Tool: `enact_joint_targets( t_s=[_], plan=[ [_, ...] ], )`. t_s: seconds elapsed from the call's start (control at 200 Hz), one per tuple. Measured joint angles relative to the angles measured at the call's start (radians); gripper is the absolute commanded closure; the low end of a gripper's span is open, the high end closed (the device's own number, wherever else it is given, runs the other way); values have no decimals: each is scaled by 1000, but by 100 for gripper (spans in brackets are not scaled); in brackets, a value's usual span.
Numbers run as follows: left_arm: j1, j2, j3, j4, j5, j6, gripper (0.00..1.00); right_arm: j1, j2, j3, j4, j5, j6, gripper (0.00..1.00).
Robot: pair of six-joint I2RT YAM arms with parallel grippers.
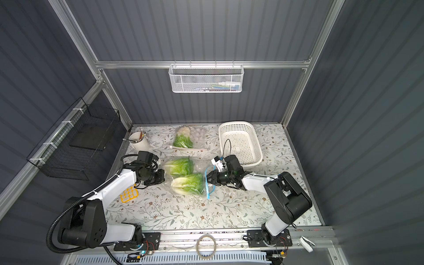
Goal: Open the zip-top bag and take out the chinese cabbages
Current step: Pick up the Chinese cabbage from the zipper food storage bag.
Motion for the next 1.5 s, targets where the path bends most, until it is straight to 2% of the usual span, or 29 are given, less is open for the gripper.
enact_joint_targets(
  t_s=[0.125, 0.485, 0.63, 0.815, 1.096, 1.501],
  plan=[
    [0, 0, 0, 0, 3, 0, 100, 0, 0, -4, 27, -5, 20, 58],
    [0, 0, 0, 0, 8, 0, 100, 29, 24, -29, 177, -37, 118, 53],
    [0, 0, 0, 0, 14, 0, 100, 43, 45, -29, 190, -40, 137, 57],
    [0, 0, 0, 0, 15, 0, 100, 48, 53, -30, 195, -40, 146, 70],
    [0, 0, 0, 0, 15, 0, 100, 60, 89, -28, 209, -40, 163, 61],
    [0, 0, 0, 0, 16, 0, 100, 73, 150, -11, 289, -51, 213, 65]
  ],
)
